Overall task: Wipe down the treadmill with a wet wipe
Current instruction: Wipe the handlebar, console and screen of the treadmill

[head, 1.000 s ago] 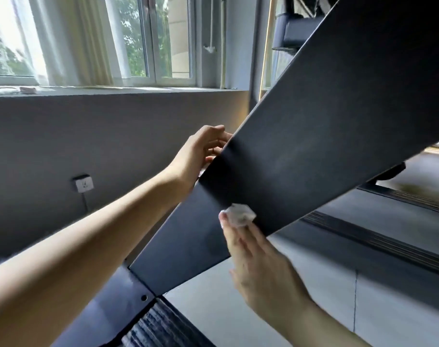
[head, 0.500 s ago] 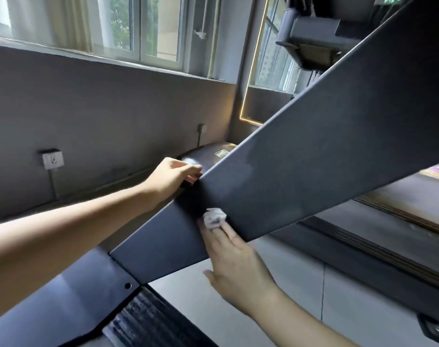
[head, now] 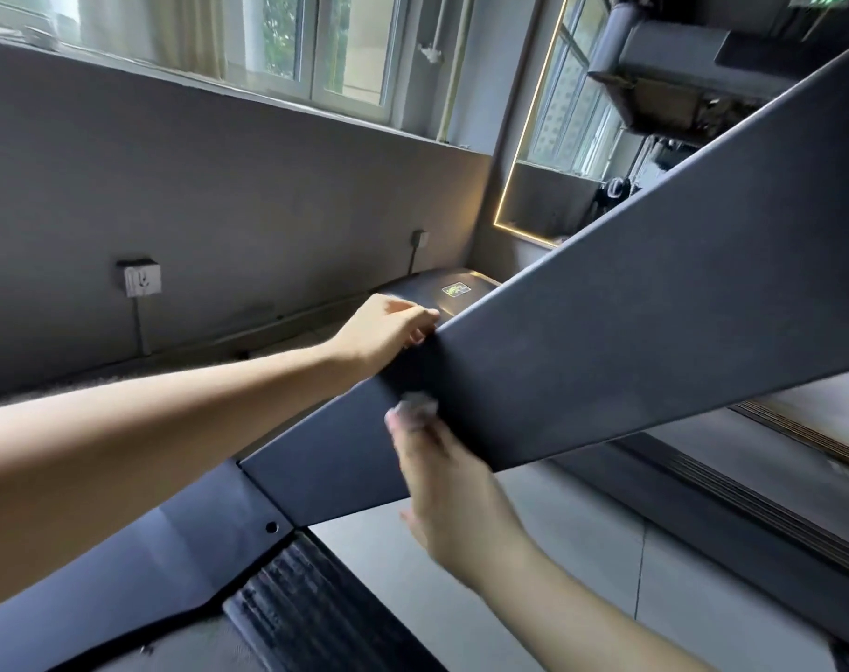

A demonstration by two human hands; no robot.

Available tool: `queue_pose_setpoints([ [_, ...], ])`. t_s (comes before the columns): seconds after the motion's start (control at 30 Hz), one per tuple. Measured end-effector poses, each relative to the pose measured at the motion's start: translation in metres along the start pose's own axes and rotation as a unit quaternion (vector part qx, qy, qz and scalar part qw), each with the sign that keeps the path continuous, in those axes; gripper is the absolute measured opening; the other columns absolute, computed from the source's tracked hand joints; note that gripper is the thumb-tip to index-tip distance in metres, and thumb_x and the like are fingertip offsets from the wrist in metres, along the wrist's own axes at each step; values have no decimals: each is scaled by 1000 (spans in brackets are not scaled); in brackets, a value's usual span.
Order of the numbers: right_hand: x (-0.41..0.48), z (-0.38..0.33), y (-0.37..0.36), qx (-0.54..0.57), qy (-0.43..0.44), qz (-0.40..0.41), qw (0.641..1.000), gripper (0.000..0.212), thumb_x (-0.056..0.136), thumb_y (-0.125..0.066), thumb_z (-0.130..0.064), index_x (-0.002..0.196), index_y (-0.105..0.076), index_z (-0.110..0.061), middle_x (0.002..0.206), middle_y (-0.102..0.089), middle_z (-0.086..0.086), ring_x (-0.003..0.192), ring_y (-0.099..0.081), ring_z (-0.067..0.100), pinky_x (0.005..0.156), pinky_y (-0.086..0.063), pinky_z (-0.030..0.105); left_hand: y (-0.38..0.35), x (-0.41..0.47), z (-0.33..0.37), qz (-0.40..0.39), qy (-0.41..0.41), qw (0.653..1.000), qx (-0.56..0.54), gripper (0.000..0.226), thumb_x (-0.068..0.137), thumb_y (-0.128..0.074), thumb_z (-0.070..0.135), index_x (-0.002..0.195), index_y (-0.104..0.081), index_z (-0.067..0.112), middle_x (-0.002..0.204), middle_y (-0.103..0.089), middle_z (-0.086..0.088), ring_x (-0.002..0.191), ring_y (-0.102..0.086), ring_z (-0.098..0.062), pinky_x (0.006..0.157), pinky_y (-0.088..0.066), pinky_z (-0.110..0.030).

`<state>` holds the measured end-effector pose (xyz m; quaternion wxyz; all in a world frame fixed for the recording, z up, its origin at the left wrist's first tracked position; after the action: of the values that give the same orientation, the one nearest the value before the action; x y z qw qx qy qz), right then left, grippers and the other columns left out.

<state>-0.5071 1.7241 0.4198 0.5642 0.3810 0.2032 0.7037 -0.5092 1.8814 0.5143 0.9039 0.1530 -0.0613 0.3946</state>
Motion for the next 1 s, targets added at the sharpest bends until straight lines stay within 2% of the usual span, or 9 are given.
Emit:
queue_pose_setpoints([
  [0.1, 2, 81, 113, -58, -159, 192, 967, 92, 88, -67, -40, 155, -27, 8, 165, -23, 24, 152, -13, 38, 125, -15, 48, 3, 2, -3, -10, 23, 999, -35, 32, 100, -60, 22, 99, -77, -5, 84, -70, -18, 72, -58, -16, 73, -46, -28],
  [0.23, -2, 136, 129, -42, -261, 200, 943, 87, 104, -41, -45, 158, 2, 8, 168, 5, 24, 157, 3, 35, 128, -1, 48, 5, 4, -9, -18, 43, 998, -43, 32, 102, -55, 20, 98, -76, -4, 90, -69, -17, 74, -58, -18, 80, -44, -32],
  [0.37, 40, 17, 18, -68, -140, 44, 987, 99, 100, -45, -58, 159, 3, 6, 169, 8, 20, 157, 3, 33, 126, 12, 40, 10, 3, -19, -49, 70, 993, -76, 33, 104, -50, 23, 92, -75, 6, 86, -74, -5, 75, -65, -14, 80, -50, -27],
  [0.43, 51, -40, -57, 30, -46, -50, 997, 91, 92, -43, -72, 164, -12, -25, 167, 17, 2, 155, -5, 13, 117, 30, 30, 24, -1, -39, -33, 76, 995, -49, 31, 100, -54, 24, 93, -76, 3, 89, -75, -8, 77, -66, -16, 81, -48, -30],
  [0.5, 45, -47, -80, -50, -12, -68, 996, 58, 96, -27, -73, 152, -21, -58, 163, 27, 3, 150, 6, 10, 113, 35, 35, 42, -4, -66, 7, 78, 997, 23, 26, 89, -62, 25, 87, -77, 3, 80, -73, -4, 74, -63, -17, 76, -47, -31],
  [0.63, 29, 3, 34, -46, -107, 107, 987, 86, 100, -48, -43, 158, -9, 7, 169, -7, 22, 157, -6, 33, 128, -2, 46, 78, -12, -128, 33, 159, 979, 122, 13, 89, -63, 10, 79, -72, 10, 65, -64, 2, 62, -56, -16, 58, -44, -24],
  [0.77, 25, 29, 44, -32, -200, 138, 969, 84, 102, -36, -38, 156, 4, 12, 167, 6, 26, 157, 3, 37, 128, -6, 49, 76, -22, -165, -15, 244, 967, 67, 19, 90, -54, 0, 91, -71, 9, 75, -61, -12, 61, -58, -21, 59, -47, -26],
  [0.9, 69, -49, -18, -32, -100, 76, 992, 91, 102, -43, -43, 154, 2, 16, 165, 6, 32, 156, 2, 42, 128, 1, 50, 82, -24, -167, -17, 231, 971, 57, 25, 91, -53, 1, 103, -75, 1, 77, -66, -10, 69, -62, -21, 68, -50, -29],
  [1.0, 90, -110, -73, -49, 11, 3, 999, 87, 105, -40, -42, 152, -2, 20, 164, 4, 35, 154, 3, 45, 127, 5, 50, 86, -33, -173, -5, 227, 972, 61, 22, 88, -53, -3, 94, -74, -1, 81, -68, -14, 67, -62, -21, 55, -49, -21],
])
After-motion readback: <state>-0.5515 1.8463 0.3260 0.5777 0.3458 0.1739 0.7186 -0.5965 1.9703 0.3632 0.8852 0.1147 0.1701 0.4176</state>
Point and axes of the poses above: each hand's wrist, its own x-axis towards the middle knuckle, its own y-axis out of the back of the hand, z = x × y, the point moved 9 cm from there along x, towards the middle knuckle
